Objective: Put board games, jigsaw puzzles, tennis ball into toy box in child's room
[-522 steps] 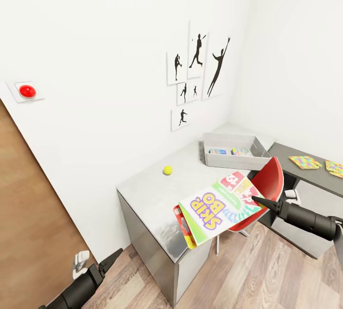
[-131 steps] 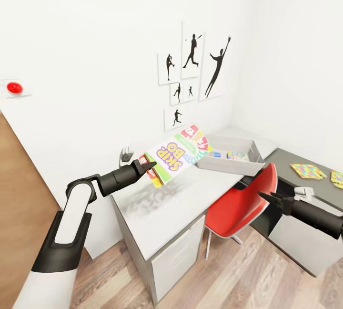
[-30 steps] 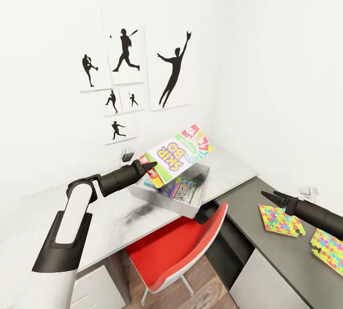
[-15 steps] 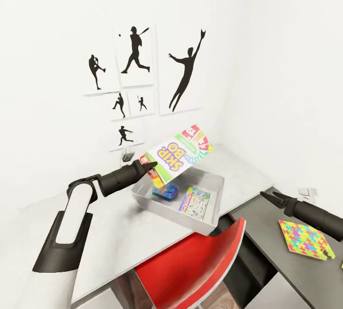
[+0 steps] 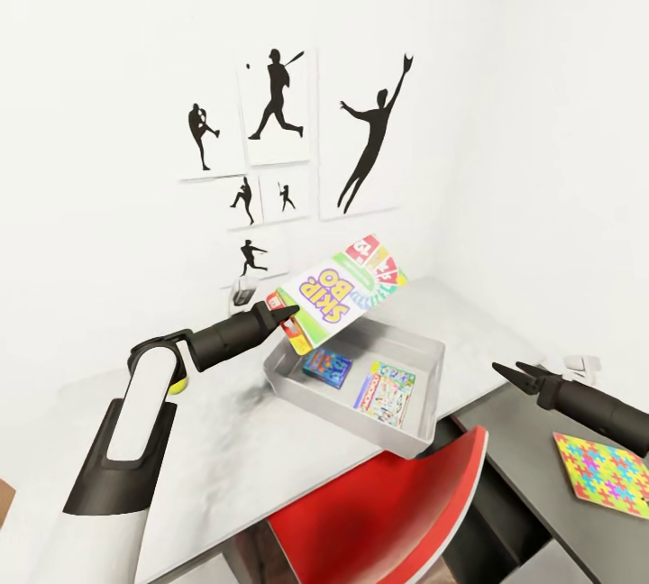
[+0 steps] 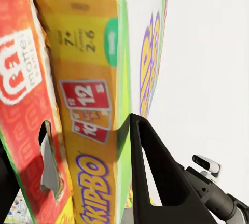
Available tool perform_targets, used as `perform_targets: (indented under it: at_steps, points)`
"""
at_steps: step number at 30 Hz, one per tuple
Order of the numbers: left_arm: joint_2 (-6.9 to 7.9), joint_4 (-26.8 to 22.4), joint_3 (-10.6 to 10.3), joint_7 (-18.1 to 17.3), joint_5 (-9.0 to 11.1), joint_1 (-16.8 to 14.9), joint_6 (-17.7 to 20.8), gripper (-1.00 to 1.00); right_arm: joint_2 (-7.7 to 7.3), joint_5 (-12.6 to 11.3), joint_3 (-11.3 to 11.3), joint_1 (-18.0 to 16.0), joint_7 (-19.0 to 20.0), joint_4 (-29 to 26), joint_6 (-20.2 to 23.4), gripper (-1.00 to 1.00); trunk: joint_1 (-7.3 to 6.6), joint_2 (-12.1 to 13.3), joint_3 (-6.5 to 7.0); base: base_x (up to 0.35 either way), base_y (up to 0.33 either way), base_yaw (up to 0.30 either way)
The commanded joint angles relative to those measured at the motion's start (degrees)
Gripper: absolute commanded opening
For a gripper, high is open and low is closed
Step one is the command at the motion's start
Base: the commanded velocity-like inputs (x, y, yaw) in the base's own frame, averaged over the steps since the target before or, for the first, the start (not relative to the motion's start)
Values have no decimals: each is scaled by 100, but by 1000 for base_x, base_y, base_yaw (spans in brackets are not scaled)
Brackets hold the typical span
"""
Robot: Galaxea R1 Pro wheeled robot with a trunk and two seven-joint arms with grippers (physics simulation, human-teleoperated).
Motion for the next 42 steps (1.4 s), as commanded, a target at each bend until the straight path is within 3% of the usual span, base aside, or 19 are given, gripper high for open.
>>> perform_targets:
  at_steps: [1, 17, 29, 42]
  points:
    - [-3, -2, 5, -11, -7, -6, 23, -100, -1, -21, -4, -5, 8, 0, 35, 100, 4, -12, -12, 12, 7, 16]
    - [-11, -3, 2, -10, -10, -6, 23, -100, 2, -22, -3, -5, 7, -3, 31, 100, 4, -12, -12, 15, 2, 5]
    - [-20, -4, 1, -8, -11, -6, 29, -100, 0, -19, -4, -5, 3, 0, 23, 100, 4, -12, -12, 201, 0, 0]
    - [-28, -4, -1, 6, -14, -6, 32, -100, -5, -25, -3, -5, 11, -3, 28, 100, 4, -12, -12, 49, 0, 0]
